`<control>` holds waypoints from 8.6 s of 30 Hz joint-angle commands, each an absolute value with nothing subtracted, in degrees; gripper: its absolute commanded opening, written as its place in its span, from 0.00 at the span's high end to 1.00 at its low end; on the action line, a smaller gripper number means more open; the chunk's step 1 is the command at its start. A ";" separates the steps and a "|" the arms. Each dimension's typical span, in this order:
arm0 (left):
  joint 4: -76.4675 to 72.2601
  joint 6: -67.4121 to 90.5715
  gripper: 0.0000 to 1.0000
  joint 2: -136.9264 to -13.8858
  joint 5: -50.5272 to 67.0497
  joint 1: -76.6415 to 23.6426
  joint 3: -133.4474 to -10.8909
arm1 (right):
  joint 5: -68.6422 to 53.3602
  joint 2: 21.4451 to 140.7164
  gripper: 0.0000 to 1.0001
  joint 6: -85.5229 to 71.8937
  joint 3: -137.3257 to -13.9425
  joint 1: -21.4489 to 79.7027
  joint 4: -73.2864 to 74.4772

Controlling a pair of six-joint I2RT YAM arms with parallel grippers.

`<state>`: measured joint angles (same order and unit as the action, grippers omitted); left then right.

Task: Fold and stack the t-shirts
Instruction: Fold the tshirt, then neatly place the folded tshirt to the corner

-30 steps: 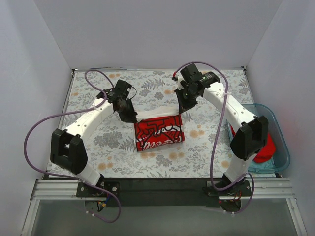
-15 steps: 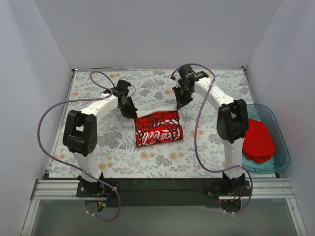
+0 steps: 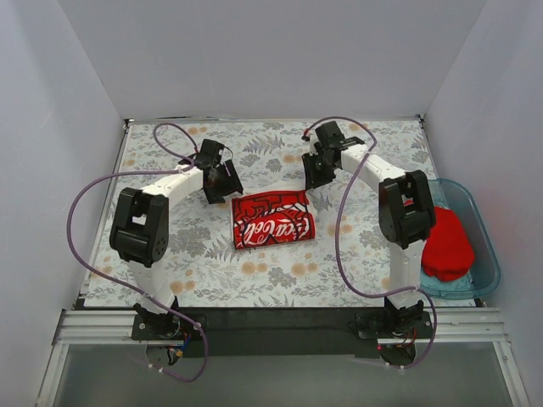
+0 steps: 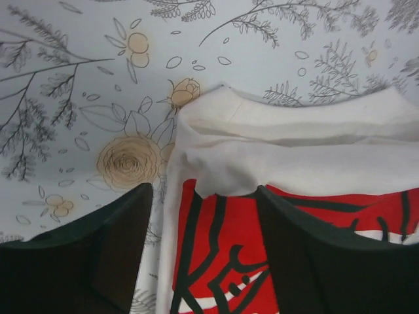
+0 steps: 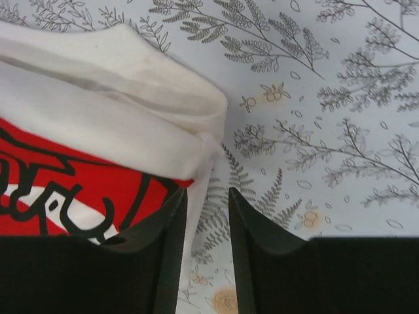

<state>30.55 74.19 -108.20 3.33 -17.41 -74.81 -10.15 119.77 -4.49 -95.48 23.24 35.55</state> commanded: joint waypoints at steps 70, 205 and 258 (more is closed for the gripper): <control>7.47 87.37 0.71 -90.45 12.22 -15.21 -41.22 | -51.15 112.62 0.52 -40.69 -47.29 13.01 -41.48; 17.84 69.70 0.50 -65.48 -2.64 -8.17 -43.15 | -6.77 113.90 0.42 -12.48 -78.31 35.24 26.63; 19.42 70.31 0.53 -76.73 -0.09 -9.23 -44.74 | 44.64 133.86 0.97 9.66 -114.34 -8.79 22.86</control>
<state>19.31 70.50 -77.43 -0.27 -8.97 -43.03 41.01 133.49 9.28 -111.20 -9.39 27.29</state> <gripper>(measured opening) 0.472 0.057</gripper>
